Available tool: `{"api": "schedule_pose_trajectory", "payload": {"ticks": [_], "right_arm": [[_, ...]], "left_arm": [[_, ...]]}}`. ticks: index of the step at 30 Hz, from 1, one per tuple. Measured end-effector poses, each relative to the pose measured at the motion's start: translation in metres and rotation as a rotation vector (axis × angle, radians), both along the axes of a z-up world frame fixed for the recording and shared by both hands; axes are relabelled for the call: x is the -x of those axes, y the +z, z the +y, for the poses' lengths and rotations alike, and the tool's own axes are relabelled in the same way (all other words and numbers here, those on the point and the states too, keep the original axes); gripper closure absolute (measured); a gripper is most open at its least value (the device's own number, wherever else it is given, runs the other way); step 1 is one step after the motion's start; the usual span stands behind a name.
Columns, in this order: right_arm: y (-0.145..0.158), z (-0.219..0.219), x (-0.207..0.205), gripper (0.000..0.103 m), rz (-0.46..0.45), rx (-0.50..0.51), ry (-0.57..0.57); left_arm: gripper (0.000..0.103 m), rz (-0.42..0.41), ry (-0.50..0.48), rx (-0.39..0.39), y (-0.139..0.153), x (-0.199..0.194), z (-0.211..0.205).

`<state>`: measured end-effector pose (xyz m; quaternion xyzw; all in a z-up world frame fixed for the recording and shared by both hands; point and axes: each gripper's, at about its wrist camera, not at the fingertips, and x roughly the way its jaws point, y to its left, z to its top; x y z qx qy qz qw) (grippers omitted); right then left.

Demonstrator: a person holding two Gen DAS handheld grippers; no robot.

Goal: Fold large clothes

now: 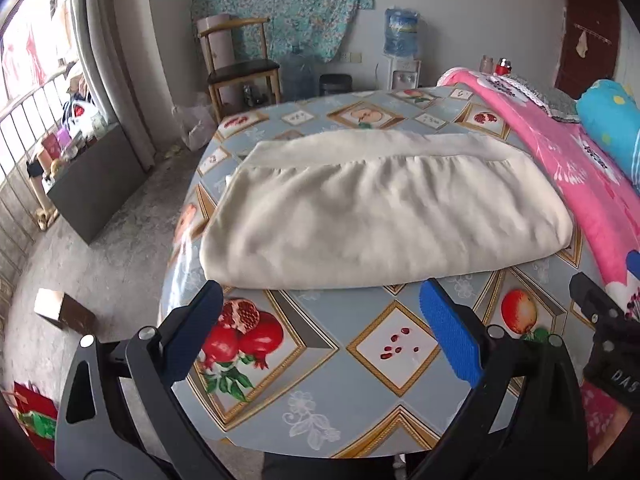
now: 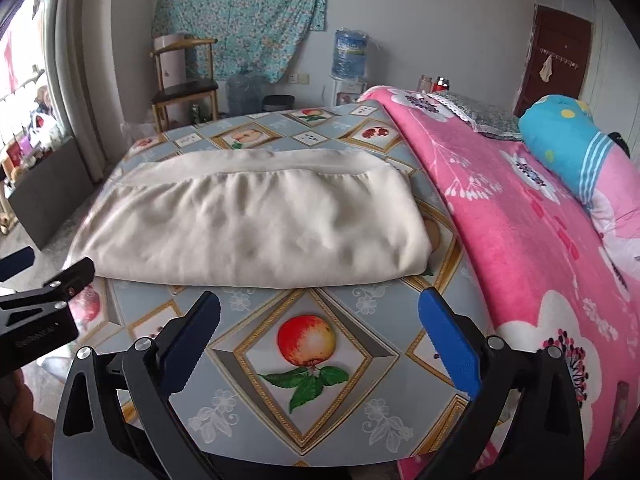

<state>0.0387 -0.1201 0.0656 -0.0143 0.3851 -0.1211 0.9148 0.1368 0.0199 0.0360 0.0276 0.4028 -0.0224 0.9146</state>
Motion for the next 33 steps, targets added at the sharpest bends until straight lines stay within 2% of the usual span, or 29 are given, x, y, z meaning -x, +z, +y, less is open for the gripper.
{"api": "schedule_pose_trajectory", "payload": {"ticks": [8,15,33], "right_arm": [[-0.009,-0.006,-0.006,0.006,0.058,-0.019,-0.039],[-0.016,-0.001,-0.013,0.006,0.105,-0.029,-0.018],[-0.014,0.002,-0.016,0.006,0.115,-0.016,-0.024]], "left_arm": [[0.008,0.092,0.003,-0.005,-0.016,-0.011,-0.008],[0.008,0.11,0.013,-0.012,-0.02,-0.012,-0.009],[0.008,0.127,0.014,-0.025,-0.025,-0.013,-0.009]]}}
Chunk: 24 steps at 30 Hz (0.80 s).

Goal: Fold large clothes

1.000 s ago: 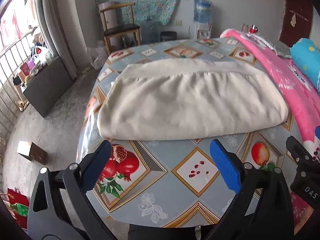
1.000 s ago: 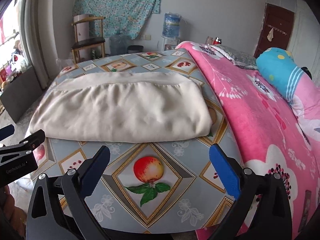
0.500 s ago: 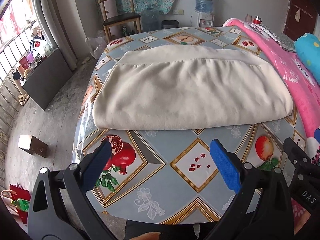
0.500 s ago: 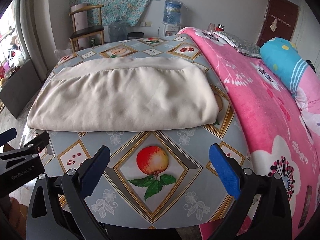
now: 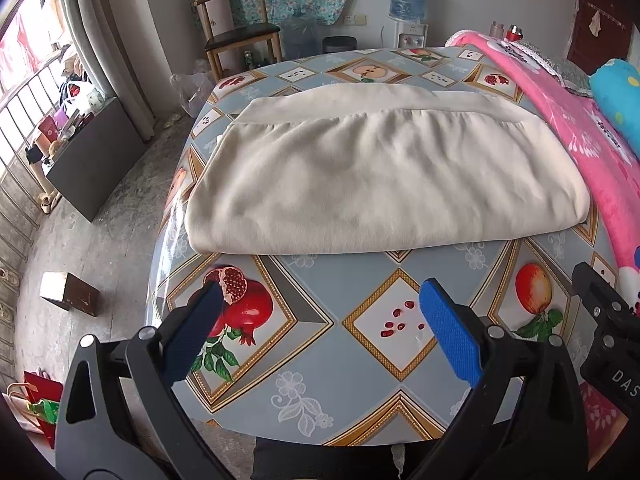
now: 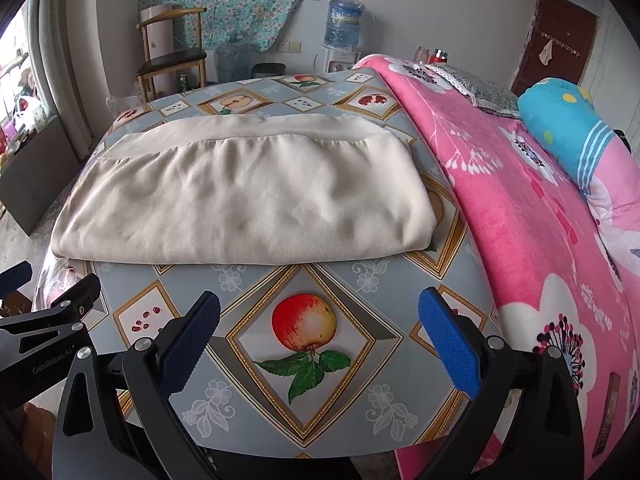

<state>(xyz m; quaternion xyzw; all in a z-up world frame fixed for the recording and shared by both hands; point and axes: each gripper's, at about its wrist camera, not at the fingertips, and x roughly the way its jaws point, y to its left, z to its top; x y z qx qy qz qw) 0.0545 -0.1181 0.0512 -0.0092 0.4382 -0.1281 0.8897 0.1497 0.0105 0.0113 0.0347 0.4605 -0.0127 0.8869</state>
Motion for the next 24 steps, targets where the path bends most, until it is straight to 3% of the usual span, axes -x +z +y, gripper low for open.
{"api": "schedule_pose_trajectory", "payload": {"ticks": [24], "right_arm": [[-0.003,-0.0041,-0.0039,0.006,0.012,-0.006,-0.002]], "left_arm": [[0.008,-0.001,0.004,-0.005,-0.0004,-0.001,0.0029]]}}
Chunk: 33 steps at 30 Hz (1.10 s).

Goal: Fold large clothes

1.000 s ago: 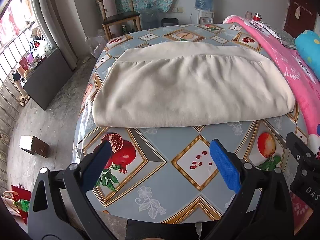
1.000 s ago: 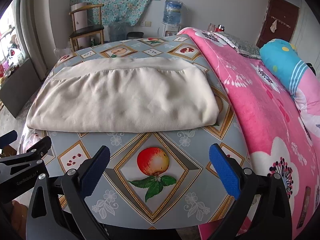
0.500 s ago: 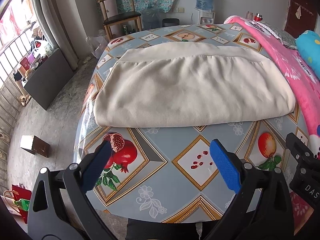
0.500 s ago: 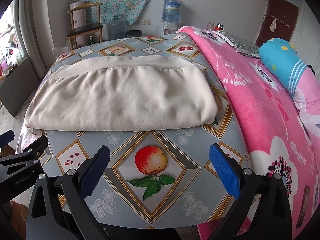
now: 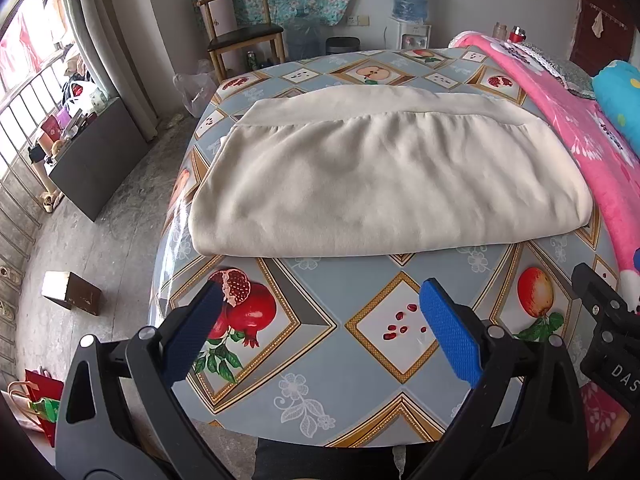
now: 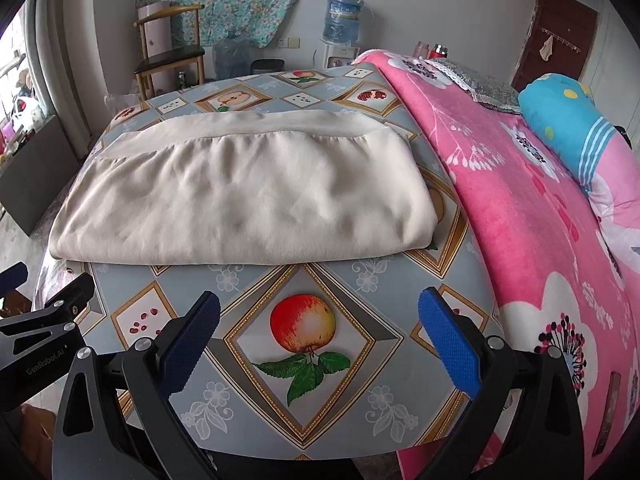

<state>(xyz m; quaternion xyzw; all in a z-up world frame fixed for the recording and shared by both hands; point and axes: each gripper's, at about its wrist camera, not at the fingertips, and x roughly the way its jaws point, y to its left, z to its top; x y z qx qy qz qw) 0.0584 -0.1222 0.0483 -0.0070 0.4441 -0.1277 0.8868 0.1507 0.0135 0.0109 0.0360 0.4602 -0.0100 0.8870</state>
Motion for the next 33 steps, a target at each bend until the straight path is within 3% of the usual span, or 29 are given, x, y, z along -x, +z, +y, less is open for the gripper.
{"api": "schedule_pose_trajectory", "payload": {"ticks": [33], "right_arm": [[-0.0005,0.0013,-0.0034,0.006,0.007,0.005,0.009]], "left_arm": [[0.008,-0.001,0.001,-0.005,0.0012,-0.0015,0.0011]]}}
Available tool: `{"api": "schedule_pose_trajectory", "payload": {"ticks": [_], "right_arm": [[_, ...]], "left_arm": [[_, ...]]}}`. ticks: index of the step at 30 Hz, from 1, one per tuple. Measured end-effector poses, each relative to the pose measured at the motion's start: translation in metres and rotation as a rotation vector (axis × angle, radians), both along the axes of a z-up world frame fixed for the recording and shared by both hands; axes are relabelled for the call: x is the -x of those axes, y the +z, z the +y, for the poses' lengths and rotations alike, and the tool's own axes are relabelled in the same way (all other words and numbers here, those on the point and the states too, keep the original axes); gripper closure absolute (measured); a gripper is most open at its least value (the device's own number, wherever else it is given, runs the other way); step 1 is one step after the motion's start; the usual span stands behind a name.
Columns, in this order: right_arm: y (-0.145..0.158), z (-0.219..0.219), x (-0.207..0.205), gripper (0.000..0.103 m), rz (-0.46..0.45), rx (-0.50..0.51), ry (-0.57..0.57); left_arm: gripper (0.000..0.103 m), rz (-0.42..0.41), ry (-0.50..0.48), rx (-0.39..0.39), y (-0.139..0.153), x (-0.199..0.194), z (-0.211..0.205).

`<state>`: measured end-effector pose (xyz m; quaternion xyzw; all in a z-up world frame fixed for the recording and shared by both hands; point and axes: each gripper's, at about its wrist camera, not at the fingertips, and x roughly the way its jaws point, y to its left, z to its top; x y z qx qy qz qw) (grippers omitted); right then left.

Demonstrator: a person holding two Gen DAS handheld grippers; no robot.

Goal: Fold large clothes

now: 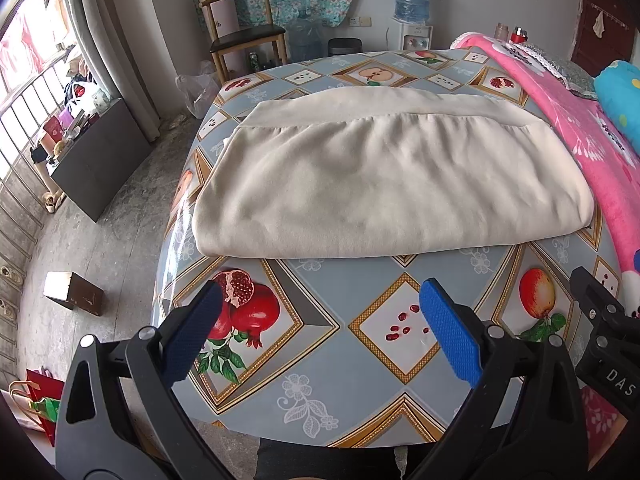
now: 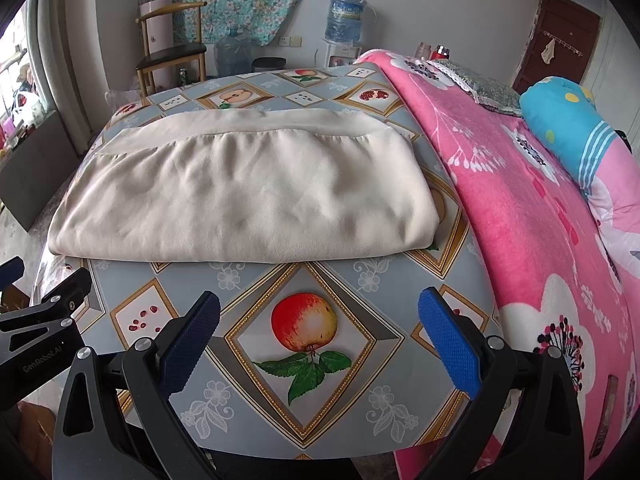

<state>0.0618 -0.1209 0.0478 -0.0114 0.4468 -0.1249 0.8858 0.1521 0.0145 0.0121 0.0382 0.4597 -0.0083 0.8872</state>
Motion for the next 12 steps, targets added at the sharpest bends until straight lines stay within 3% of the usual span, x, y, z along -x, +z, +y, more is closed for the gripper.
{"api": "schedule_pose_trajectory", "payload": {"ticks": [12], "right_arm": [[-0.0007,-0.0022,0.0001,0.006,0.002,0.0,-0.001]], "left_arm": [[0.008,0.0,0.001,-0.001,0.0,0.0002,-0.0007]]}}
